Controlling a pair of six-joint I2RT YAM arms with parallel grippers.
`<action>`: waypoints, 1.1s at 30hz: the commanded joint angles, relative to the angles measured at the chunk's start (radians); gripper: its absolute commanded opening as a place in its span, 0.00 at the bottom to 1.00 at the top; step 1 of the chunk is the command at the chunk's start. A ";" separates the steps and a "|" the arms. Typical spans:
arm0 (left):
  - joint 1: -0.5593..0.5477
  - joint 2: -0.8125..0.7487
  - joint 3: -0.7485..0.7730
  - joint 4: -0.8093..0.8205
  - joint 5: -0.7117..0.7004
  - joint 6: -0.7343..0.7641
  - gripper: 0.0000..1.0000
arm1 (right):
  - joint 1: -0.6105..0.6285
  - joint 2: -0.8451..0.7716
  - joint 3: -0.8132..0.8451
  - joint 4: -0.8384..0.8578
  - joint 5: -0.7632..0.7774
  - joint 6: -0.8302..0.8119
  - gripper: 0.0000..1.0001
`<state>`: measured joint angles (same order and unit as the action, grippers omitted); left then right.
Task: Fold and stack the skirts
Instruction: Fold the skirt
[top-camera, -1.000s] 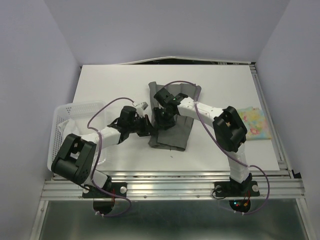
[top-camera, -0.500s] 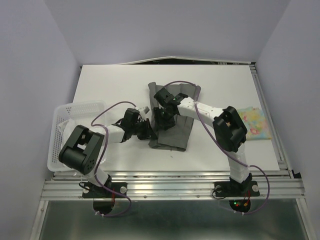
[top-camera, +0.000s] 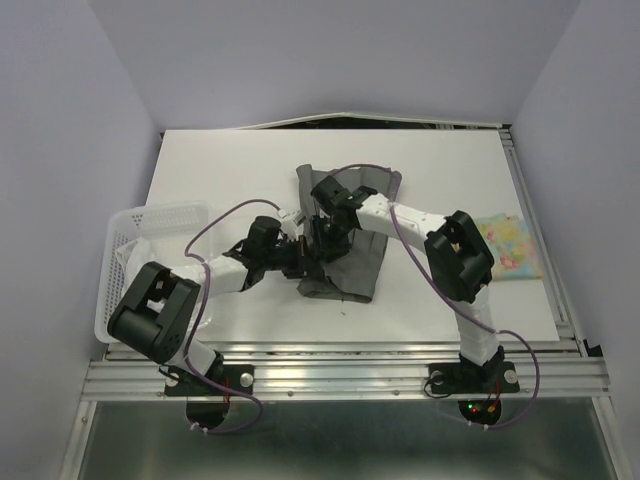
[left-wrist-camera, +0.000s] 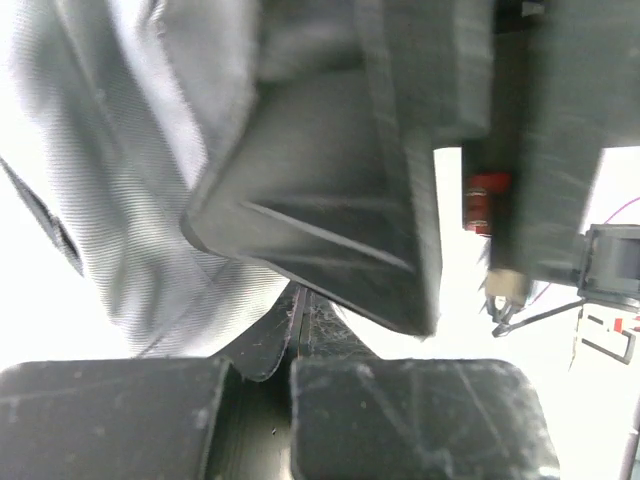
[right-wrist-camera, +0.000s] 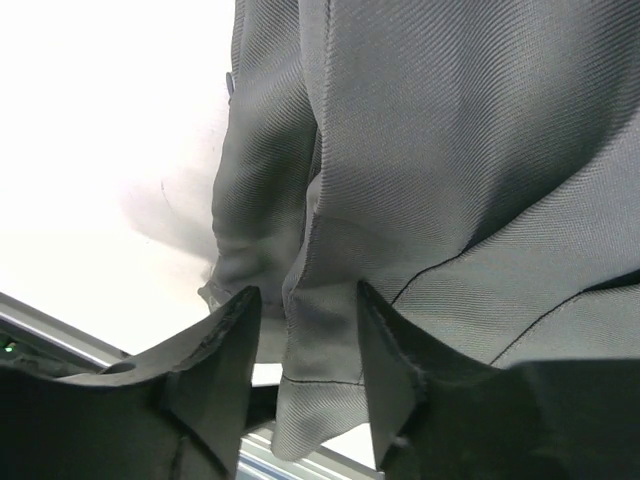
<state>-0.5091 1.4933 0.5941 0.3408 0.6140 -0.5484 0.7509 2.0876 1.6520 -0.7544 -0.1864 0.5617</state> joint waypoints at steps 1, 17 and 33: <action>-0.006 -0.050 -0.016 0.063 0.024 -0.005 0.00 | -0.010 -0.001 -0.032 0.021 -0.041 0.018 0.41; 0.127 -0.053 -0.001 -0.063 0.006 -0.027 0.00 | -0.085 -0.011 -0.020 0.030 -0.116 -0.020 0.00; 0.115 0.136 0.015 -0.029 -0.030 -0.044 0.00 | -0.094 -0.001 0.015 0.075 -0.349 0.056 0.01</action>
<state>-0.3870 1.5955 0.5911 0.3031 0.5957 -0.5865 0.6521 2.0884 1.6279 -0.7349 -0.4473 0.5735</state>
